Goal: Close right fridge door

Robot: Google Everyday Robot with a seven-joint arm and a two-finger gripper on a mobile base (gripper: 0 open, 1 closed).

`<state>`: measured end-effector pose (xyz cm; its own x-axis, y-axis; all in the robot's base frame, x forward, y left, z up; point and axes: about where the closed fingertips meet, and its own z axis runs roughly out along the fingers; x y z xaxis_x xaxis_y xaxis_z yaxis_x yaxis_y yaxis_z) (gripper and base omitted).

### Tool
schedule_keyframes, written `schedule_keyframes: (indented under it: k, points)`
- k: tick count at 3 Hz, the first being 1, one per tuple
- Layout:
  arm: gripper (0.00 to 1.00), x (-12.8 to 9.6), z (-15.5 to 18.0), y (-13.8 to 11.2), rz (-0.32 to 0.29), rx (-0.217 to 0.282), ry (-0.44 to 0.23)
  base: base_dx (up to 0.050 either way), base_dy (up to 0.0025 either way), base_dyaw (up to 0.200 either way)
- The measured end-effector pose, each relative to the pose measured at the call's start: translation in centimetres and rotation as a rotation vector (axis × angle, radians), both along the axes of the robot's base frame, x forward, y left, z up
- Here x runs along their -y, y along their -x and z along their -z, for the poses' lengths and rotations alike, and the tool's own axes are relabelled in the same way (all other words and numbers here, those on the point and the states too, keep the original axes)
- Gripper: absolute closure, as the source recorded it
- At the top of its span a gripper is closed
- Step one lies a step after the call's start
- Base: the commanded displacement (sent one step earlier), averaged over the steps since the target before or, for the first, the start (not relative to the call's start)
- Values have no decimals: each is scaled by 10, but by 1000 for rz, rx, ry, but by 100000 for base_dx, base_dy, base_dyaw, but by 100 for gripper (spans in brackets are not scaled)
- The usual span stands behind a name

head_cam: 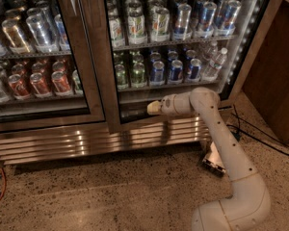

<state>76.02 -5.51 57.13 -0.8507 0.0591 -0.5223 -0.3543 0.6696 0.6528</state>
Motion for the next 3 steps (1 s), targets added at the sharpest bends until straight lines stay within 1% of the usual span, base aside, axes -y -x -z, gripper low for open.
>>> schedule_keyframes:
  k: [1,2,3]
  points:
    - [100,-3,-5,1,-3,6,3,0,0,0]
    - [100,-3,-5,1,-3,6,3,4750,0,-2]
    - [100,-3,-5,1,-3,6,3,4193,229,10724]
